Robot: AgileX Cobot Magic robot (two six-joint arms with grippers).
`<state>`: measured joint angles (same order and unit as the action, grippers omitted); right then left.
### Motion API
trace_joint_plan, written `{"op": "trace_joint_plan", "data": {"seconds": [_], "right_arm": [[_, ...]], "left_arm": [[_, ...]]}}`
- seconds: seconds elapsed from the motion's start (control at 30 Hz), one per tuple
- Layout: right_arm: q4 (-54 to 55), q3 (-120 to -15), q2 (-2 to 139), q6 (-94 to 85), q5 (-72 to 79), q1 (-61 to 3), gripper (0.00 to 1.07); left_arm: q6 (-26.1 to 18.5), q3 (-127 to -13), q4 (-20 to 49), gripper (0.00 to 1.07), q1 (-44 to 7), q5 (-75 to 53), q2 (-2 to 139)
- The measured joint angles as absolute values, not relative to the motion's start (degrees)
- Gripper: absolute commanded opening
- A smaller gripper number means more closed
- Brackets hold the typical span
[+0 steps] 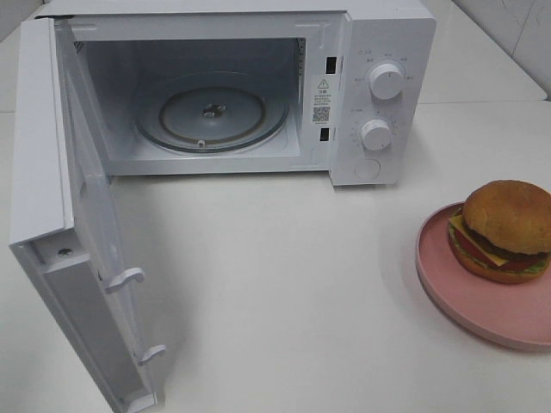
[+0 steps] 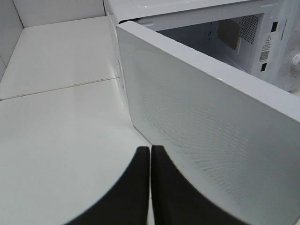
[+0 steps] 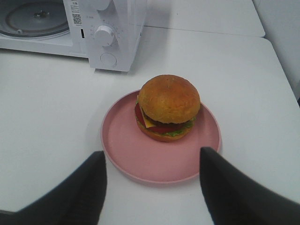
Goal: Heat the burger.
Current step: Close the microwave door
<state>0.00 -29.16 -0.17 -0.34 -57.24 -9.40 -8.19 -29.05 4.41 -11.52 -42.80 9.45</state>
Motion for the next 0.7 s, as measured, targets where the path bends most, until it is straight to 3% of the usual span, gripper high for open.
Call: {"op": "trace_joint_plan", "data": {"seconds": [0.7], "right_arm": [[0.0, -29.2, -0.2, -0.3, -57.2, -9.4, 0.54]], "left_arm": [[-8.5, -28.6, 4.0, 0.0, -11.5, -6.6, 54.1]]}}
